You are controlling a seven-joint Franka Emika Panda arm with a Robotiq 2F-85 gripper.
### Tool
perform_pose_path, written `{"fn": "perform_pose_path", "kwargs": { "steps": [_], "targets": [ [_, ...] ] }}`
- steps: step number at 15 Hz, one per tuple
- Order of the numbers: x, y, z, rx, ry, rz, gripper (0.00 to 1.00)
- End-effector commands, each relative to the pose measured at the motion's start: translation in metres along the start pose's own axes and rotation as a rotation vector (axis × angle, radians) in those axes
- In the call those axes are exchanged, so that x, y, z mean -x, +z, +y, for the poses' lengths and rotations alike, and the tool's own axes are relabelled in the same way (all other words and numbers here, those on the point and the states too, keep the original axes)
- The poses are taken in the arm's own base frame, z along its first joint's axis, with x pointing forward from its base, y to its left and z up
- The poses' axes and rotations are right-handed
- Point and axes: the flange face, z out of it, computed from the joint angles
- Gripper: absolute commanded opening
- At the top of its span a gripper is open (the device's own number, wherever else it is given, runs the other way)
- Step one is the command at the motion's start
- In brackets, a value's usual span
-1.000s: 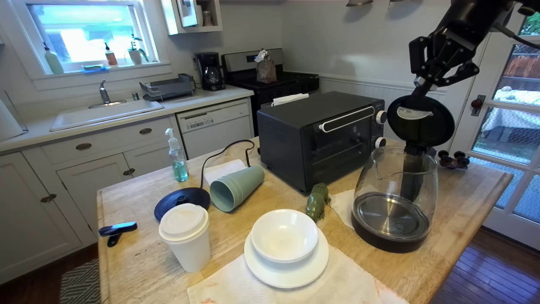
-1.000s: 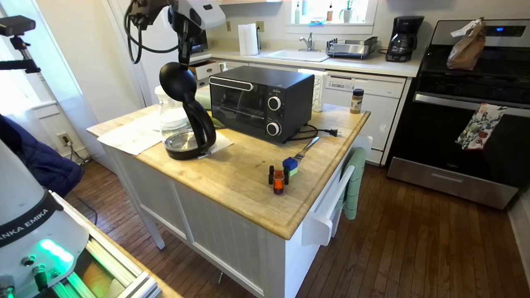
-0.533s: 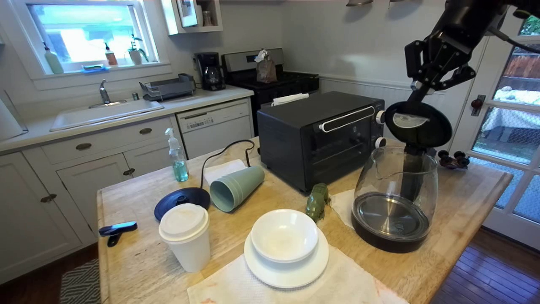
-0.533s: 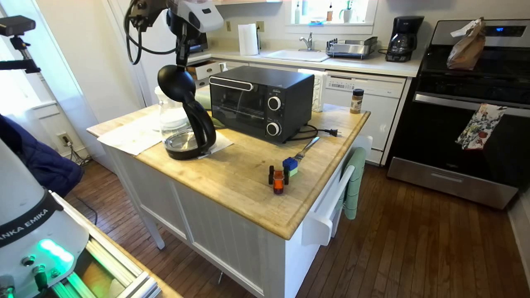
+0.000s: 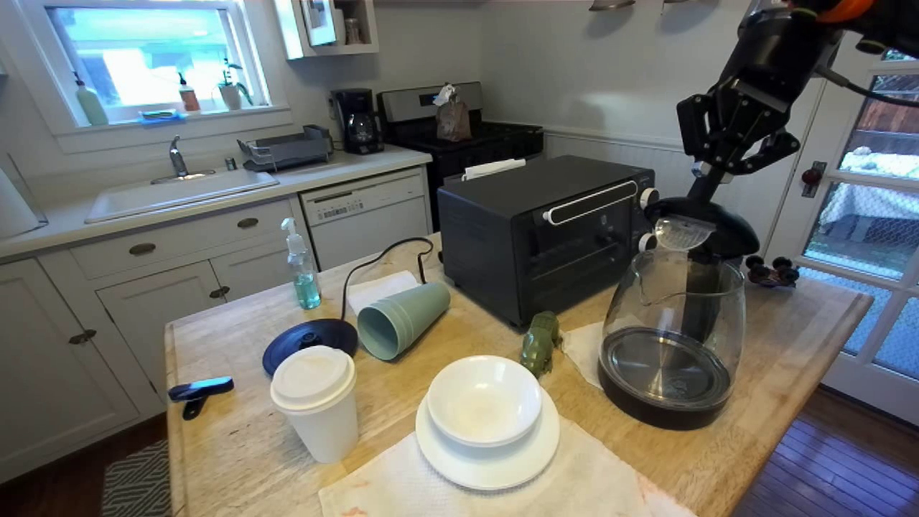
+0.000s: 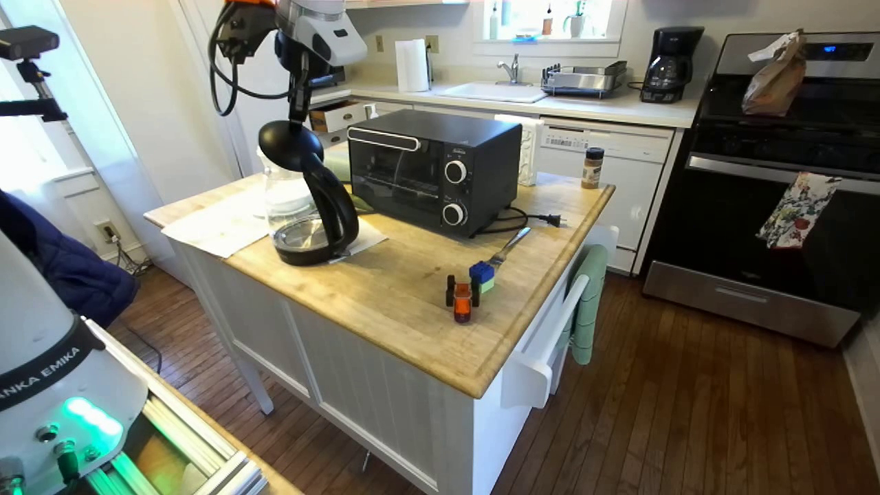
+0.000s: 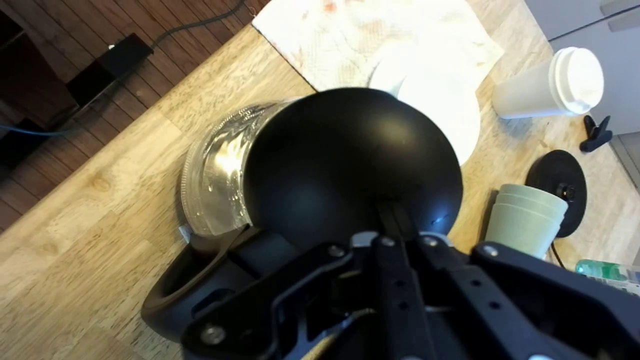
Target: Close the lid on the kettle
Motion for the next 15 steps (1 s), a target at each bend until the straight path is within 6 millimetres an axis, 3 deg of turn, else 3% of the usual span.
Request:
{"fn": "perform_pose_path", "kwargs": {
  "steps": [1, 15],
  "targets": [
    [-0.001, 0.01, -0.004, 0.048, 0.001, 0.0, 0.0],
    [0.012, 0.041, -0.011, 0.15, -0.013, 0.041, 0.0]
  ]
}}
